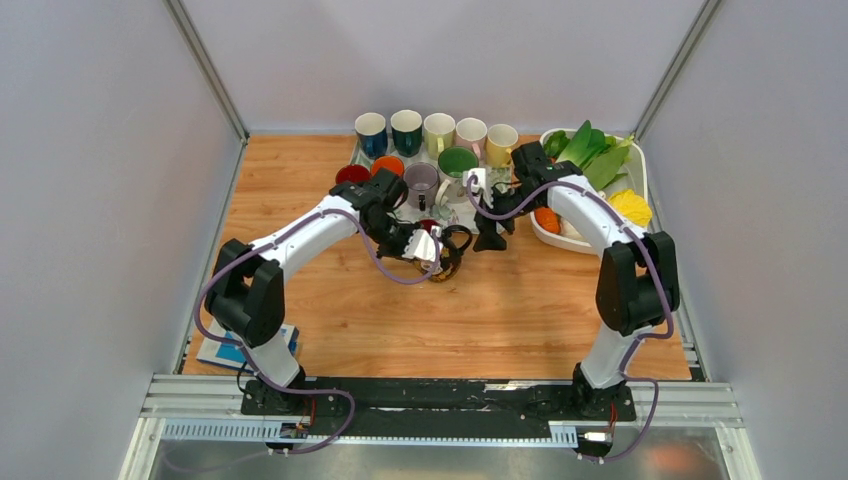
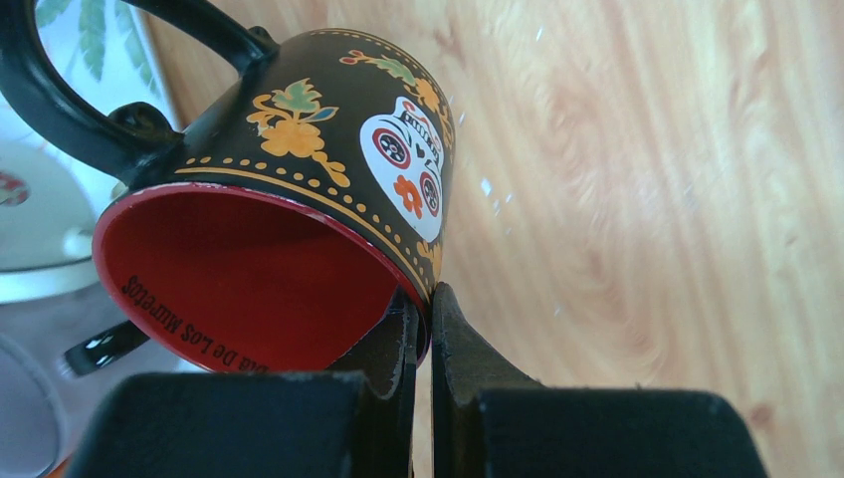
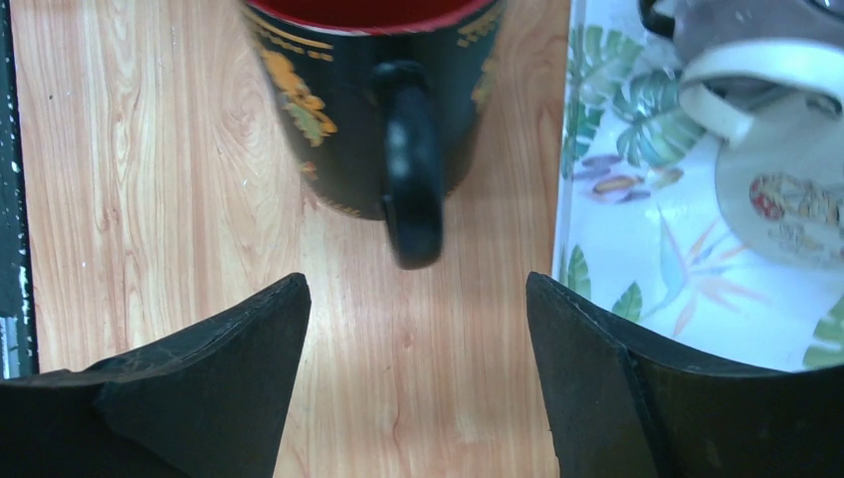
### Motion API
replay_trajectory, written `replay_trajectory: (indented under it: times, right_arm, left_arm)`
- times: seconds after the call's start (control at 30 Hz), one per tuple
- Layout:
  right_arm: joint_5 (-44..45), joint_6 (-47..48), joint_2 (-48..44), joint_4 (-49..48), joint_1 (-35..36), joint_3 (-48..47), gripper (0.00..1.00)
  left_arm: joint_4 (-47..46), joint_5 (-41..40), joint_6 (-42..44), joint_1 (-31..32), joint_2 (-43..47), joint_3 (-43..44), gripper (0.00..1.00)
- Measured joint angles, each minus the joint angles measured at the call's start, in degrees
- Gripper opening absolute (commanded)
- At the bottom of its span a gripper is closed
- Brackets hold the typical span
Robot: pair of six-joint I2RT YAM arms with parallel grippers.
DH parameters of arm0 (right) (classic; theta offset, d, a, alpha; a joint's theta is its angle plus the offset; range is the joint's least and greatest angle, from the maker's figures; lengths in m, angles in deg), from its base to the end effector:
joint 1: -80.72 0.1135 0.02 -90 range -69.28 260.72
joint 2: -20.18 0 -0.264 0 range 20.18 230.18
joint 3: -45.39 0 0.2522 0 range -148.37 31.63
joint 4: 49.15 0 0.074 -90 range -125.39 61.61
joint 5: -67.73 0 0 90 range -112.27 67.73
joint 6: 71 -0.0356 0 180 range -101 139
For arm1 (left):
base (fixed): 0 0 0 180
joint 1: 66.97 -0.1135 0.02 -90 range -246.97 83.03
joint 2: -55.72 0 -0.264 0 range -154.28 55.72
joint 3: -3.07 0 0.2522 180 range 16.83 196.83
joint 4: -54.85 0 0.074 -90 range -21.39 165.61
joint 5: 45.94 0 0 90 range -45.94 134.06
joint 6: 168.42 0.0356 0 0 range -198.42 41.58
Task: Turn the mug right side up
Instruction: Place the cup on the tray.
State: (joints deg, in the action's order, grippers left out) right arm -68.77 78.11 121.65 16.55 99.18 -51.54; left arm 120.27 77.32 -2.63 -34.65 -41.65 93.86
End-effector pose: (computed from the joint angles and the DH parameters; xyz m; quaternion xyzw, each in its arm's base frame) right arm 0.3307 0.1376 0.2596 -0.6198 0.6632 0.3099 0.2829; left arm 0.2739 -0.1964 0.2477 0.7924 0.5193 -0.2071 0.2439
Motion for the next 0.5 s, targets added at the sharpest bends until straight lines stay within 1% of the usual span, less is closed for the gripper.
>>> replay_trajectory:
  times: [0.17,0.23,0.37,0.5]
  right_arm:
    - [3.3,1.6,0.0,0.9,6.1,0.9,0.74]
    - [6.4,0.9,-0.1,-0.9,8.3,2.7,0.72]
    - [10.1,-3.3,-0.1,-4.1,10.4,5.2,0.70]
    - [11.0,-7.1,0.0,-7.3,11.1,5.0,0.68]
  left_arm:
    - [0.0,-10.3,6.3,1.5,2.8,-2.4,0.00]
    - [0.5,-13.4,8.2,2.4,3.6,-3.0,0.00]
    - [0.0,-17.1,10.6,4.2,4.8,-4.6,0.00]
    - [-1.8,-18.1,12.2,4.8,6.4,-6.8,0.00]
